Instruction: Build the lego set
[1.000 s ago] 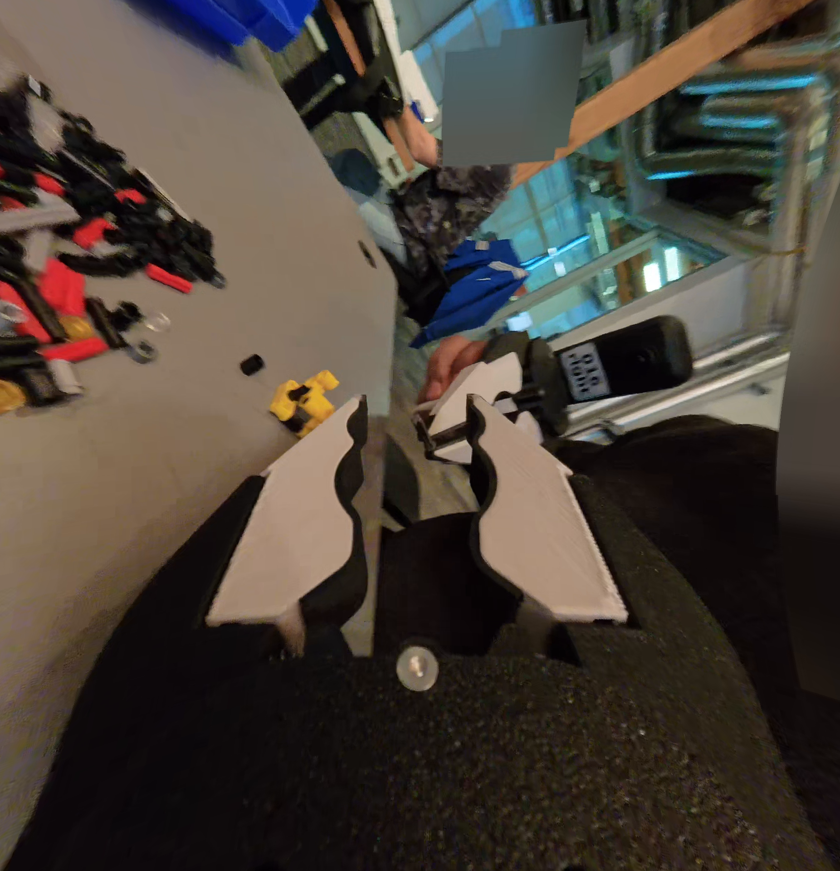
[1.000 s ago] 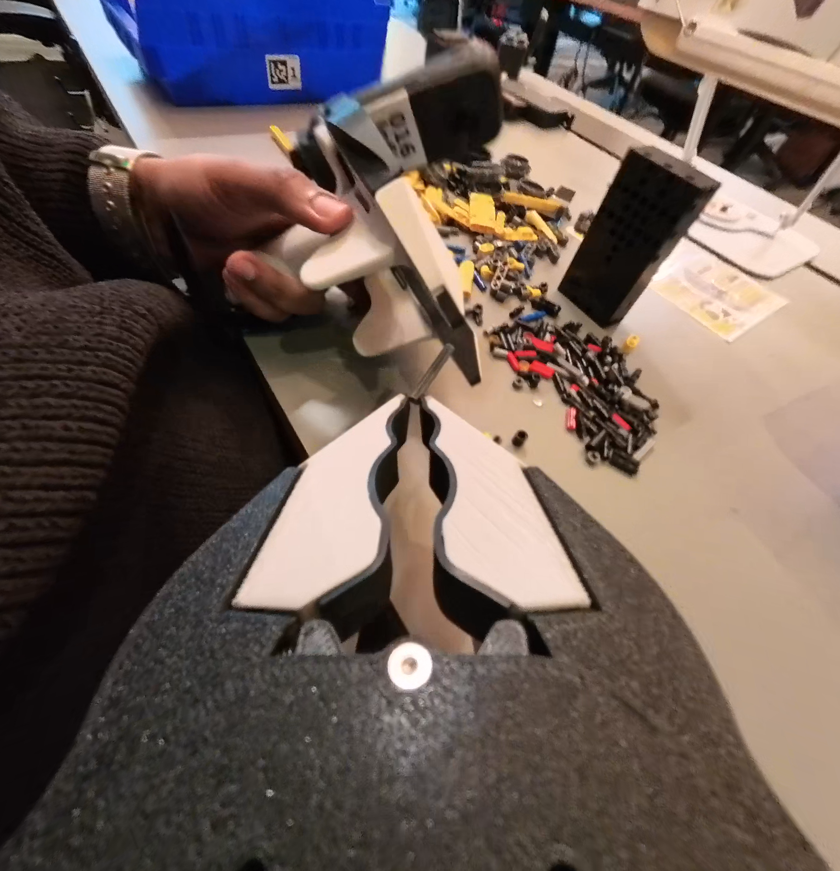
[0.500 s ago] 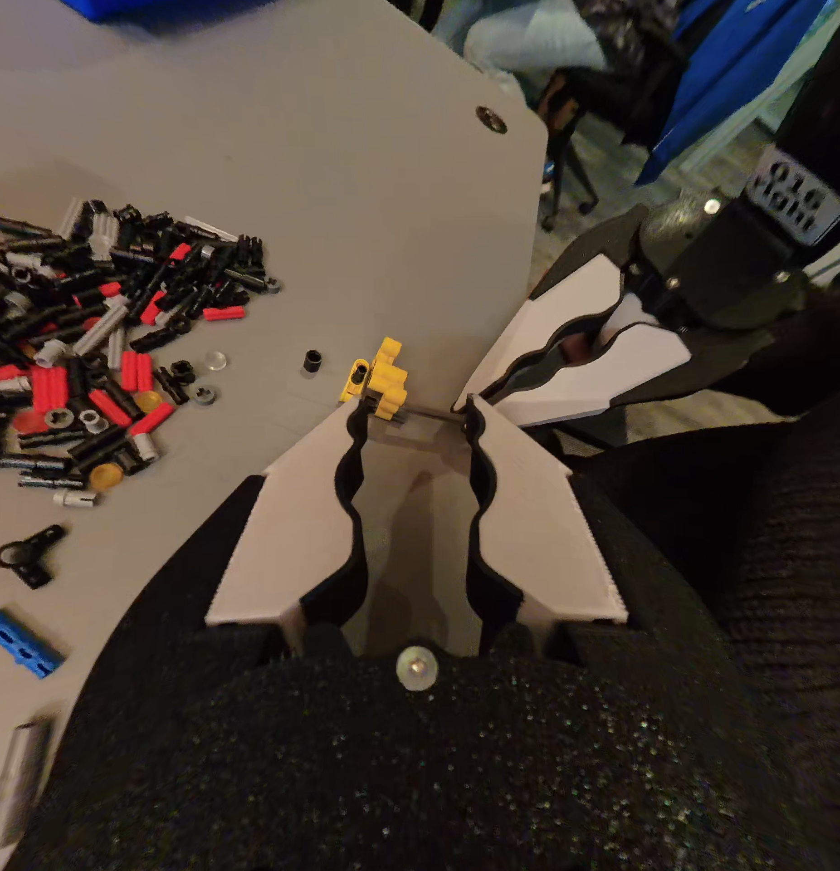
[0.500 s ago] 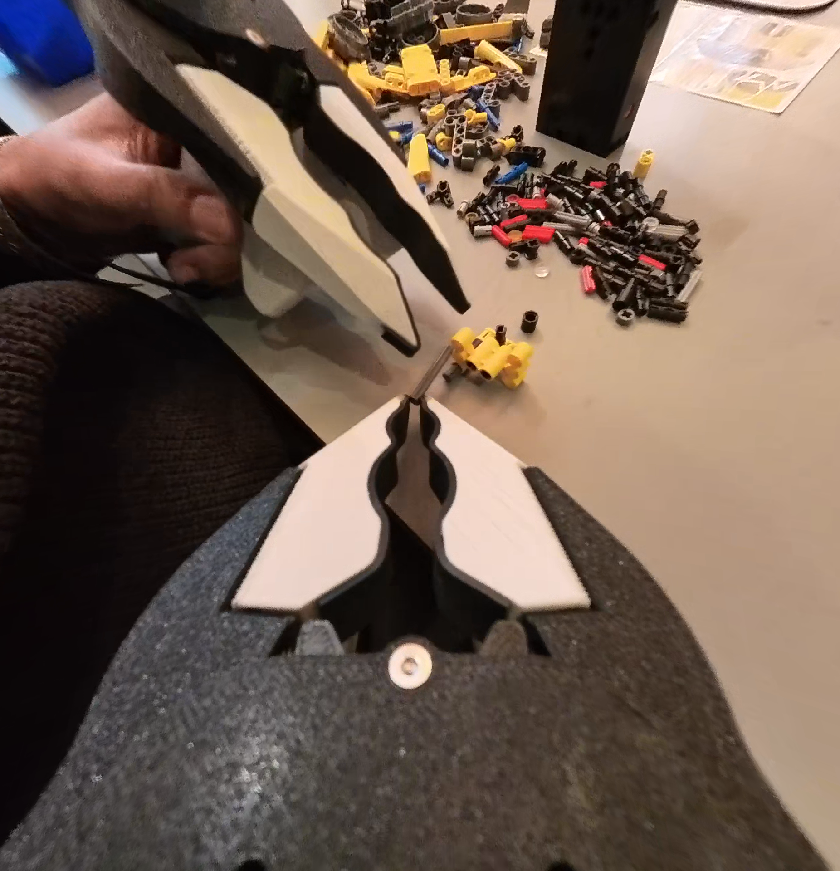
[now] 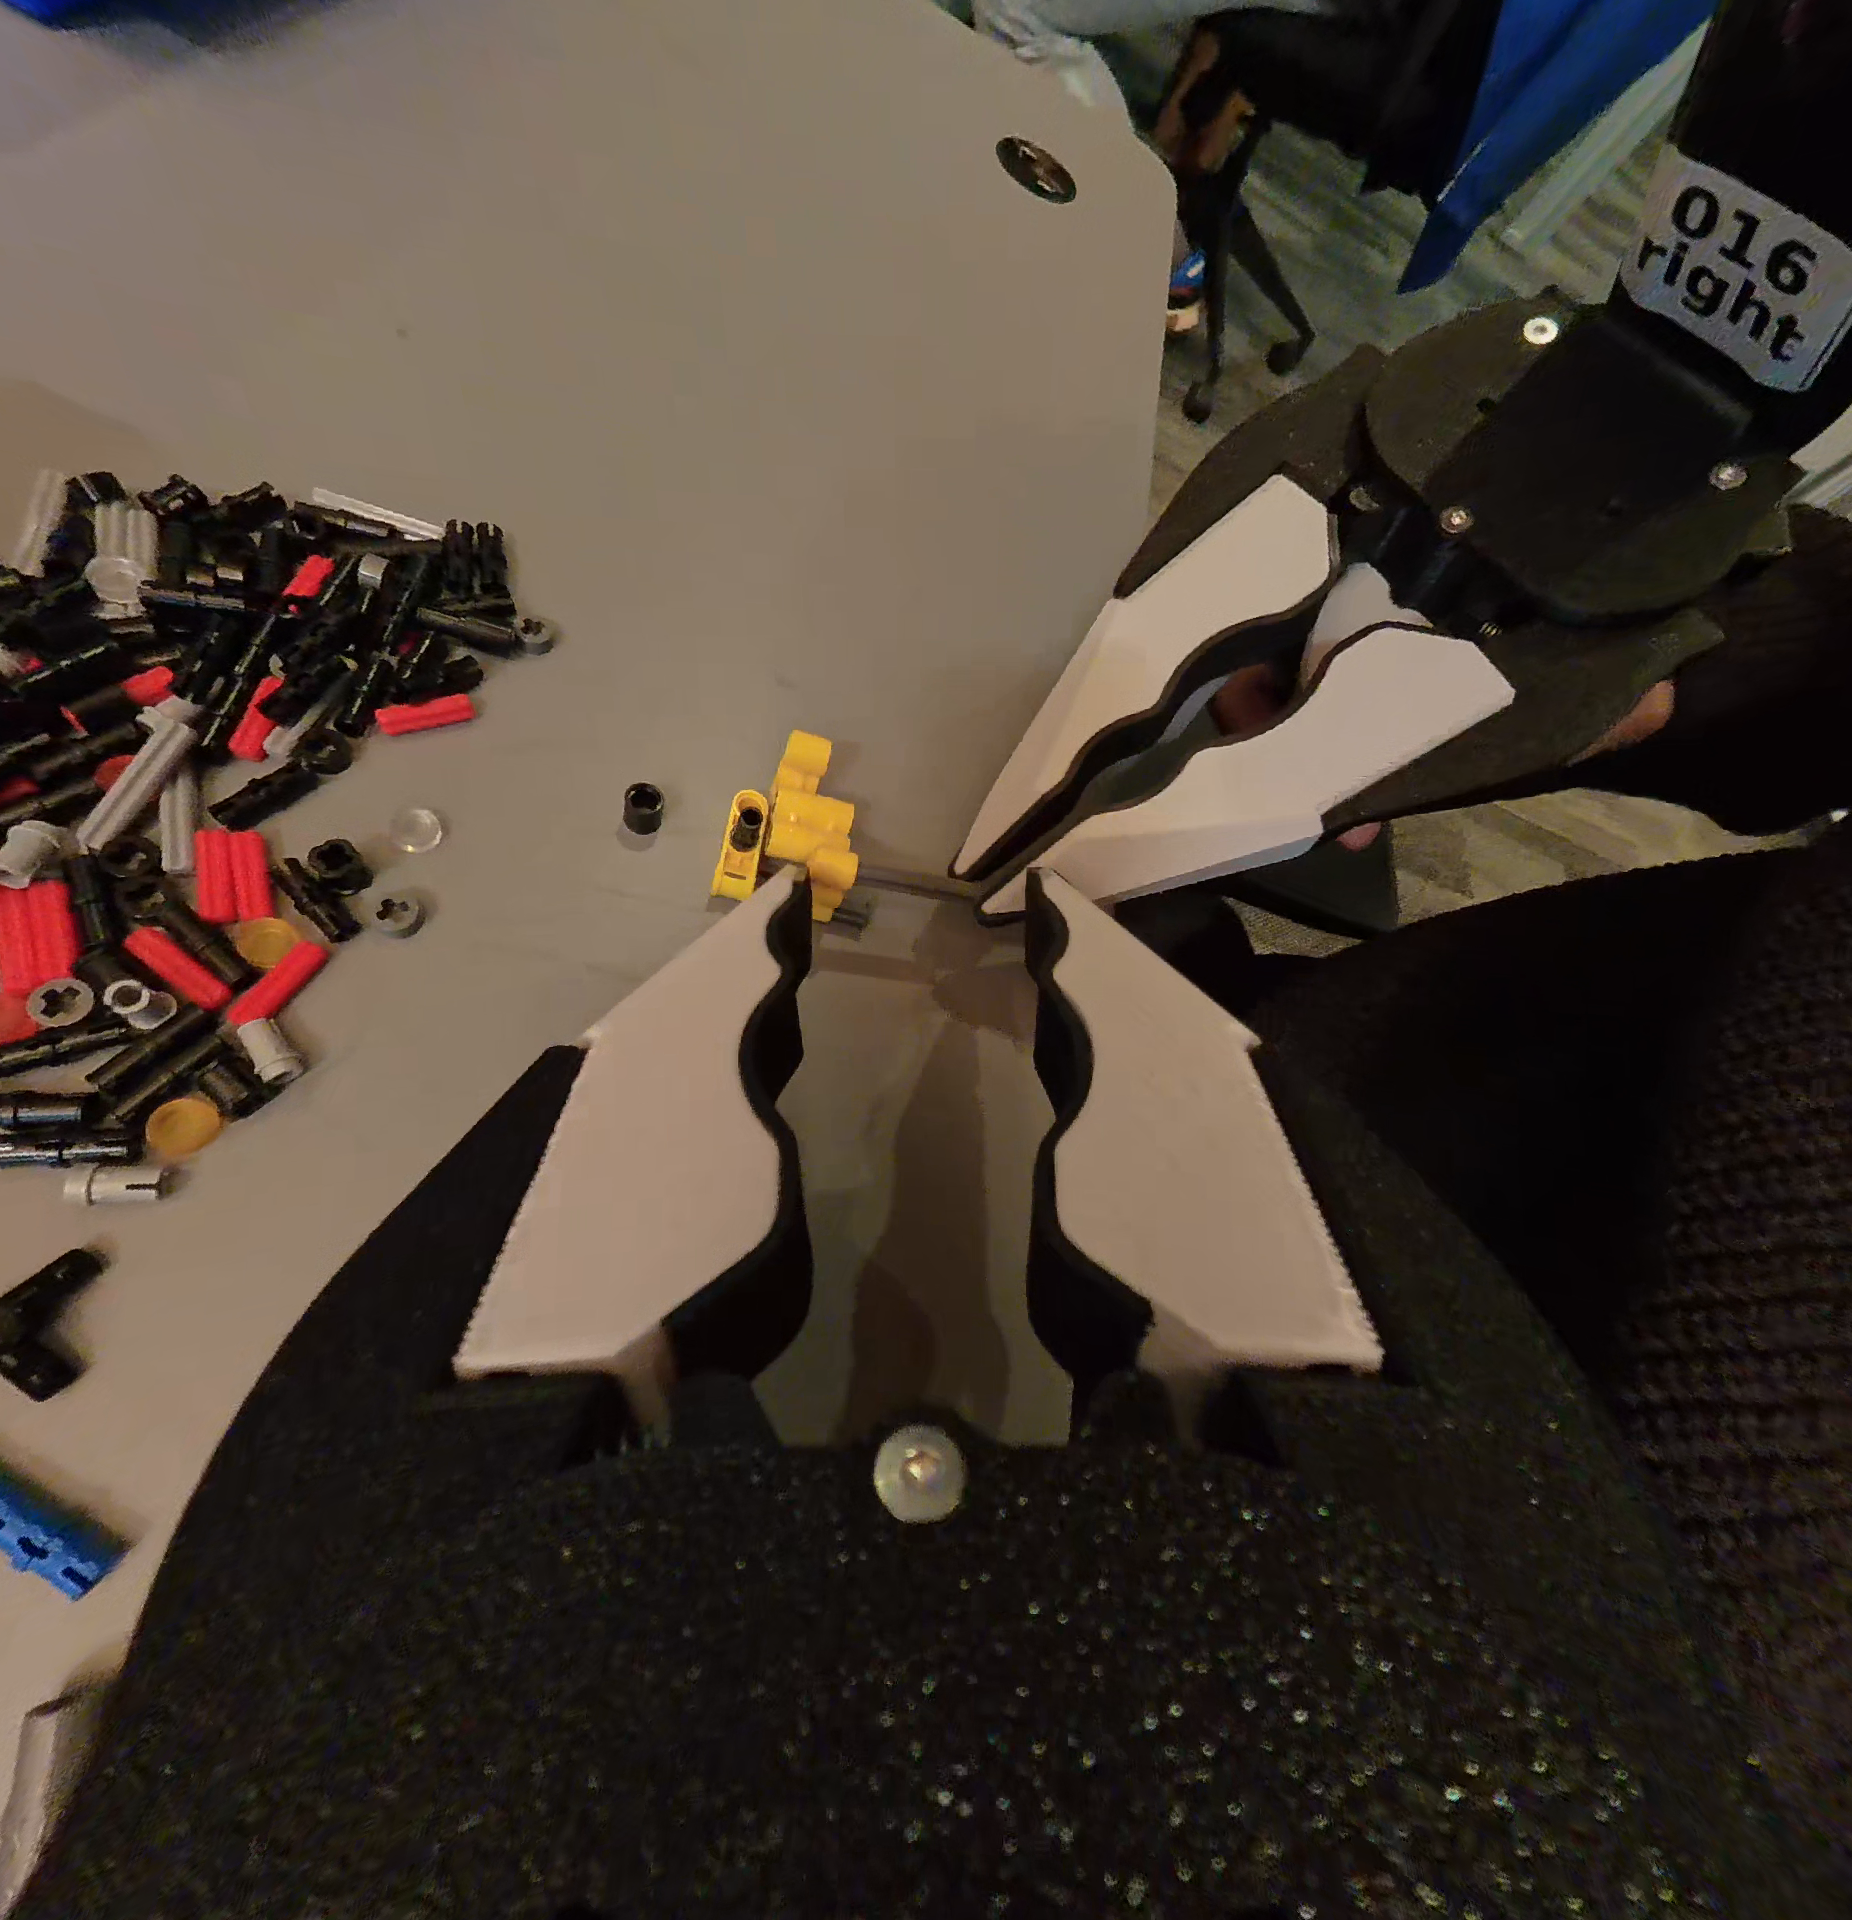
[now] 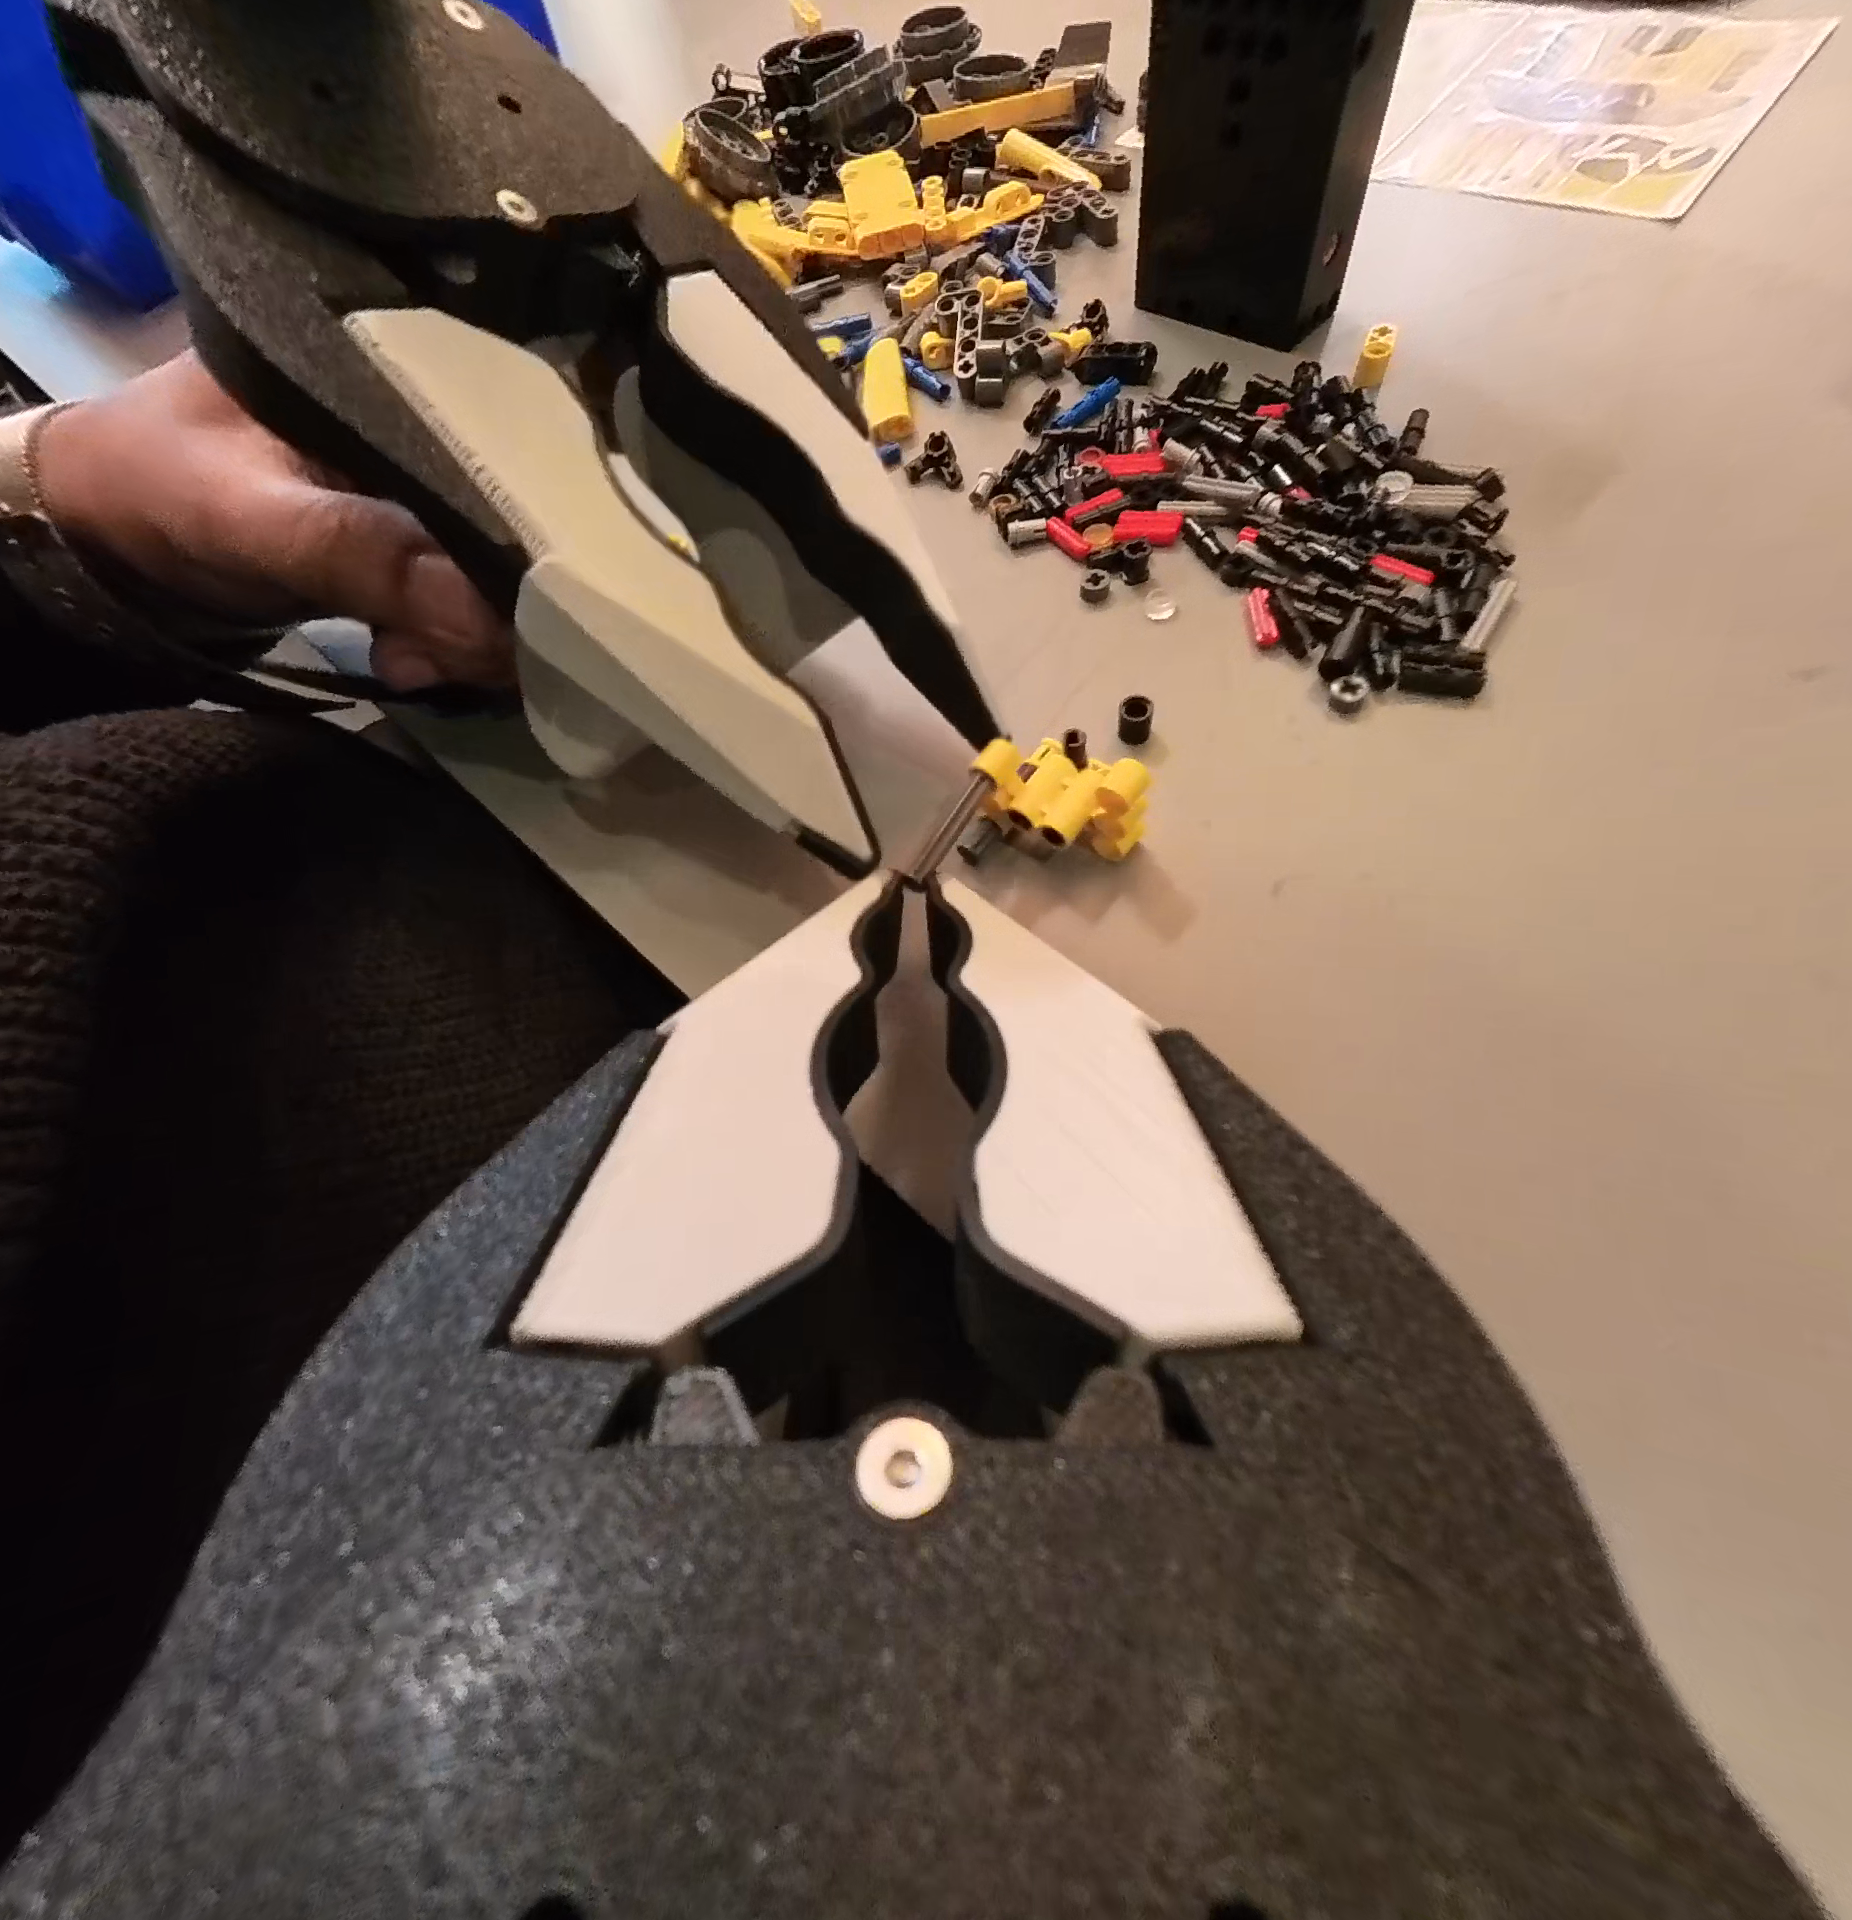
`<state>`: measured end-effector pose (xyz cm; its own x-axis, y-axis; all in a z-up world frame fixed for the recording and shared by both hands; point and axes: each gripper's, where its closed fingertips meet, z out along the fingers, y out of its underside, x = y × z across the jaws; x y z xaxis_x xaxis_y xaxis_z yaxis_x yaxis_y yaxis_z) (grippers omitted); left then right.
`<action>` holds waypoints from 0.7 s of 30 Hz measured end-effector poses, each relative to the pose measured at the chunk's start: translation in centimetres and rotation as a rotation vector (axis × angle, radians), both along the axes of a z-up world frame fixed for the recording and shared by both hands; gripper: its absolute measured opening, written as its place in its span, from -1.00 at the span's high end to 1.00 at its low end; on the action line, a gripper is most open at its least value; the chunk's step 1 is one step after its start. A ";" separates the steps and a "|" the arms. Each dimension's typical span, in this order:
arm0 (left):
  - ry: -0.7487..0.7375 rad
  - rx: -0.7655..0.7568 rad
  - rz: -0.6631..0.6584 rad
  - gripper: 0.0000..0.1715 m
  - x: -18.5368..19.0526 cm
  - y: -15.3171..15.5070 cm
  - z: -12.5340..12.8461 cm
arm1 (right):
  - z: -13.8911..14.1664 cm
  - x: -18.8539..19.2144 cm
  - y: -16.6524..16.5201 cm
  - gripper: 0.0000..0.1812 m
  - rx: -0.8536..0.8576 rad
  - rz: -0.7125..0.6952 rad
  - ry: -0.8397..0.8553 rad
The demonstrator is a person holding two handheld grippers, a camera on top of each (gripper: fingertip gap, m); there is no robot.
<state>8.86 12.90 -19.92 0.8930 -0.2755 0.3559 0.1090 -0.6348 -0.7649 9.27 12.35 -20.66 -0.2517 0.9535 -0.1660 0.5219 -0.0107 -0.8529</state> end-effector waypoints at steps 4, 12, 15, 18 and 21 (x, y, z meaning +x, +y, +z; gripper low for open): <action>0.001 0.002 0.003 0.55 -0.1 0.0 0.0 | -0.1 -0.3 0.1 0.95 -0.004 -0.007 -0.006; 0.009 0.004 0.014 0.54 -0.5 0.0 0.0 | -0.2 -0.8 0.2 0.94 0.021 -0.008 -0.017; 0.009 0.005 0.014 0.55 -0.6 0.0 0.0 | -0.2 -0.9 0.2 0.94 0.020 -0.009 -0.023; -0.009 0.010 0.006 0.55 -0.6 0.0 0.2 | -0.2 -0.9 -0.1 0.95 -0.106 -0.020 -0.041; -0.040 0.008 0.006 0.55 -0.7 -0.1 0.3 | 0.1 -0.9 -0.2 0.95 -0.296 -0.029 -0.062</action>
